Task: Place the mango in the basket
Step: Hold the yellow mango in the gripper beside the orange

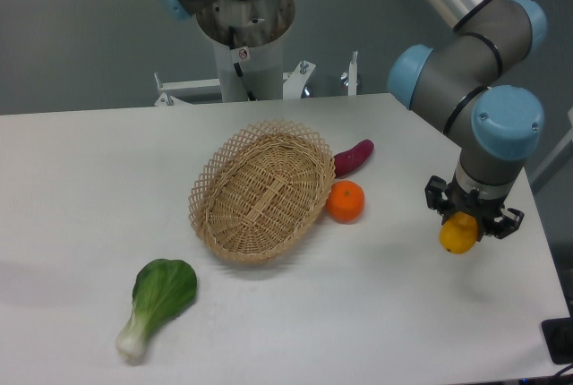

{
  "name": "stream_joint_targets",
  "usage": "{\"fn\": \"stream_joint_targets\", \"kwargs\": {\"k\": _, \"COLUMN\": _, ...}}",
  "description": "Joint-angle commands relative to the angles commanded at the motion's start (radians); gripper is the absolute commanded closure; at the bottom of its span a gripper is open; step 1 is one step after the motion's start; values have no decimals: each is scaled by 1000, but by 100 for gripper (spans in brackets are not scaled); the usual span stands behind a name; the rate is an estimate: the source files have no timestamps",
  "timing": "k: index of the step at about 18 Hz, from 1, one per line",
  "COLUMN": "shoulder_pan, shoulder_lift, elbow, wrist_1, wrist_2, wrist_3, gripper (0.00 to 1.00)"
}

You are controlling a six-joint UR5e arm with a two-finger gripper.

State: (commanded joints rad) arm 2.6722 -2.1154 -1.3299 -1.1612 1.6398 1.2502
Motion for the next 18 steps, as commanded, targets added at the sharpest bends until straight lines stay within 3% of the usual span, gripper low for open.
{"fn": "stream_joint_targets", "kwargs": {"k": 9, "shoulder_pan": 0, "shoulder_lift": 2, "elbow": -6, "wrist_1": 5, "wrist_2": -2, "wrist_3": 0, "gripper": 57}}
{"fn": "stream_joint_targets", "kwargs": {"k": 18, "shoulder_pan": -8, "shoulder_lift": 12, "elbow": -55, "wrist_1": 18, "wrist_2": -8, "wrist_3": -5, "gripper": 57}}
